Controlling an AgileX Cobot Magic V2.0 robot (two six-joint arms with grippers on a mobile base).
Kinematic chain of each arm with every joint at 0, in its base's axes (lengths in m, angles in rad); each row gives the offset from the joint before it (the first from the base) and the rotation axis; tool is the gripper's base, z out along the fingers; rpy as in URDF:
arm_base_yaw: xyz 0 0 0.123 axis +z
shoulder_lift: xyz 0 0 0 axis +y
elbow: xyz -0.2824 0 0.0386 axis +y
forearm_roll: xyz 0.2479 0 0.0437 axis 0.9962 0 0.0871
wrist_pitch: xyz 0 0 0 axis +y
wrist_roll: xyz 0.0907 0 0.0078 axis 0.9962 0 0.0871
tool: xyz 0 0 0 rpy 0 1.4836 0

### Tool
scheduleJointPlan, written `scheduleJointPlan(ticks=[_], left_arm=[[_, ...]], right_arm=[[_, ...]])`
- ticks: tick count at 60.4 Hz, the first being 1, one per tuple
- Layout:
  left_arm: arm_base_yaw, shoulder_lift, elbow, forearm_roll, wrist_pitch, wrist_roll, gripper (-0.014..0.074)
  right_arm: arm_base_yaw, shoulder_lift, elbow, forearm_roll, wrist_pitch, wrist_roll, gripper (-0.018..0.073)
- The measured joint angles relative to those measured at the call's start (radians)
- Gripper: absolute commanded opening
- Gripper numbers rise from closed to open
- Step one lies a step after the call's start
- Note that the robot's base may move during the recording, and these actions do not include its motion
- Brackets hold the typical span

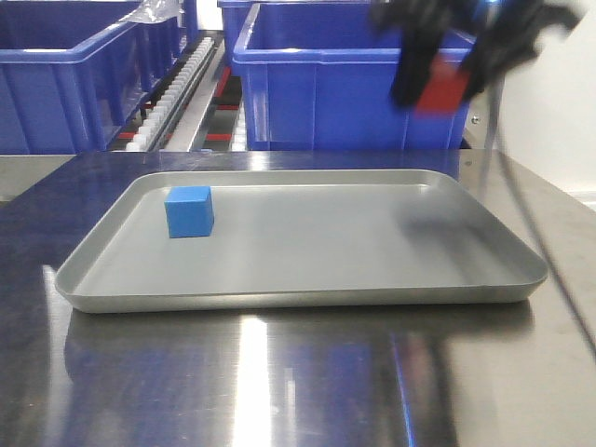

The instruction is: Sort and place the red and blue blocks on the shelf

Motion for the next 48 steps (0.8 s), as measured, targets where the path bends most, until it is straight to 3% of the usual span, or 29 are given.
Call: scheduleJointPlan(ticks=[13,33,48], left_arm=[[0.000,0.000,0.000,0.000,0.000,0.000,0.0129],[0.000,0.000,0.000,0.000,0.000,0.000,0.0129],[0.000,0.000,0.000,0.000,0.000,0.000,0.0129]], right_arm=[[-0.089,-0.240,0.113,-0.004,-0.025,0.000,0.0057],[-0.305,-0.645,0.447,-0.004,-0.116,0.000,0.0057],[-0.402,-0.924,0.691,-0.006,-0.135,0.000,0.0057]])
